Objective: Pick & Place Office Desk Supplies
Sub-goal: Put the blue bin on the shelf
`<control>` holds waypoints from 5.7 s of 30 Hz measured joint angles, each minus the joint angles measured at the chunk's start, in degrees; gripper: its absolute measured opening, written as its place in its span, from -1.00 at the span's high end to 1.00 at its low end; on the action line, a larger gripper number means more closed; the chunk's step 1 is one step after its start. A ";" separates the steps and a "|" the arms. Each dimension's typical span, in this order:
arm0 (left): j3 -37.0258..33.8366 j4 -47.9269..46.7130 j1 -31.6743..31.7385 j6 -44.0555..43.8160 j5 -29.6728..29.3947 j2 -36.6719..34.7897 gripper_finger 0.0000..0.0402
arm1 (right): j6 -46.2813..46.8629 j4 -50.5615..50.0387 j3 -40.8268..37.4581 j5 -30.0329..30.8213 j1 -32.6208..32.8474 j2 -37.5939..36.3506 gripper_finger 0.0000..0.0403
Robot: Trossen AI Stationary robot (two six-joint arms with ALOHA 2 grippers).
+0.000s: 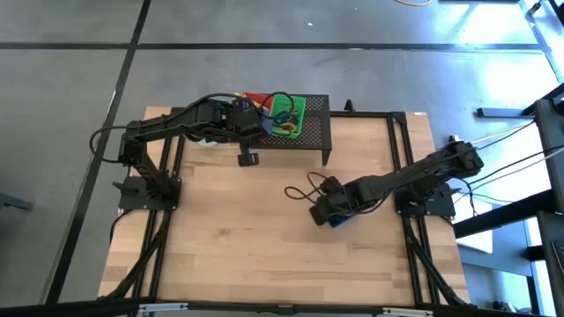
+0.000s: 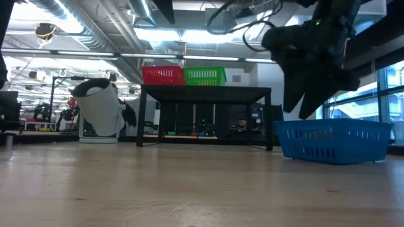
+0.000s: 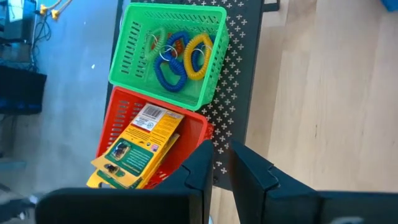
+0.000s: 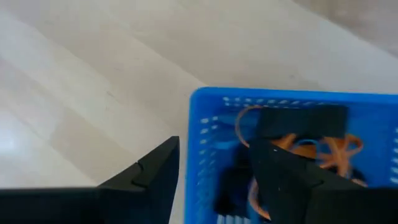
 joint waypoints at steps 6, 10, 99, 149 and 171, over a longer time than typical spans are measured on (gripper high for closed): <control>0.00 -0.01 0.02 0.76 0.05 0.00 0.79 | 2.58 6.48 0.00 -0.07 0.57 4.29 0.02; 0.00 -0.51 0.02 0.91 0.11 0.00 0.79 | 1.50 5.98 0.00 0.59 1.01 7.27 0.02; 0.00 0.50 6.10 -4.67 -3.37 -0.02 0.79 | -88.04 -13.87 22.95 -10.89 -37.81 -0.31 0.97; 0.00 0.48 6.08 -5.22 -3.41 -0.02 0.79 | -71.61 -29.95 37.51 2.71 -47.40 -0.46 0.19; 0.00 0.47 6.08 -5.08 -3.32 -0.02 0.79 | -57.44 -28.90 37.51 4.28 -54.05 6.31 0.19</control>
